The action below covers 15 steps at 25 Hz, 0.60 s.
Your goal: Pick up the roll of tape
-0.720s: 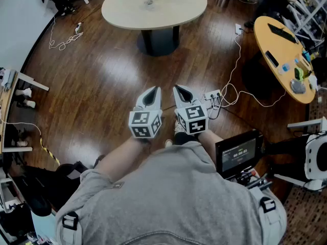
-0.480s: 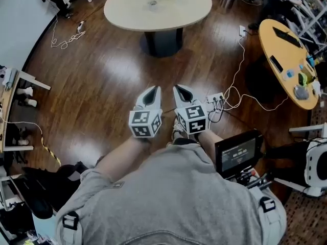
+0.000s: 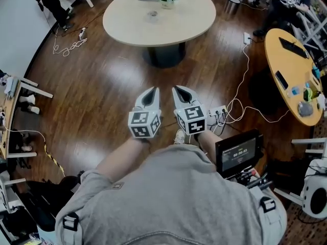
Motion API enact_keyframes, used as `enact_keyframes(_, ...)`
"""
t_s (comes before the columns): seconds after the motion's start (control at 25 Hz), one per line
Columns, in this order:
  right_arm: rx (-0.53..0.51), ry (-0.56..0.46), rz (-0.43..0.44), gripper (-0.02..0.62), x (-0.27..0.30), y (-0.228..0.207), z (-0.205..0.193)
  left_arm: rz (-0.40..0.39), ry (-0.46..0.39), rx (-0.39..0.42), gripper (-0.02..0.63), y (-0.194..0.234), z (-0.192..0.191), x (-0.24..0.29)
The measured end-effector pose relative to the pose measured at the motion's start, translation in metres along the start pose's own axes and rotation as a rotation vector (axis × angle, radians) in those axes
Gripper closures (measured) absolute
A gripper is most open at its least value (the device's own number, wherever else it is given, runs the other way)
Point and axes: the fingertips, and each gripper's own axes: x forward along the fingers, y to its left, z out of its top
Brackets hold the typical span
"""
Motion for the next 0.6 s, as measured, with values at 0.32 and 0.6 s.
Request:
enact_keyframes(0.32, -0.007, -0.014, 0.018, 0.583, 0.047, -0.048, 0.02, 0.025, -0.025, 0.004, 0.604, 0.01, 0.022, 0.065)
enact_keyframes(0.6, 0.006, 0.005, 0.029, 0.583, 0.071, -0.065, 0.025, 0.037, -0.003, -0.01, 0.604, 0.021, 0.026, 0.093)
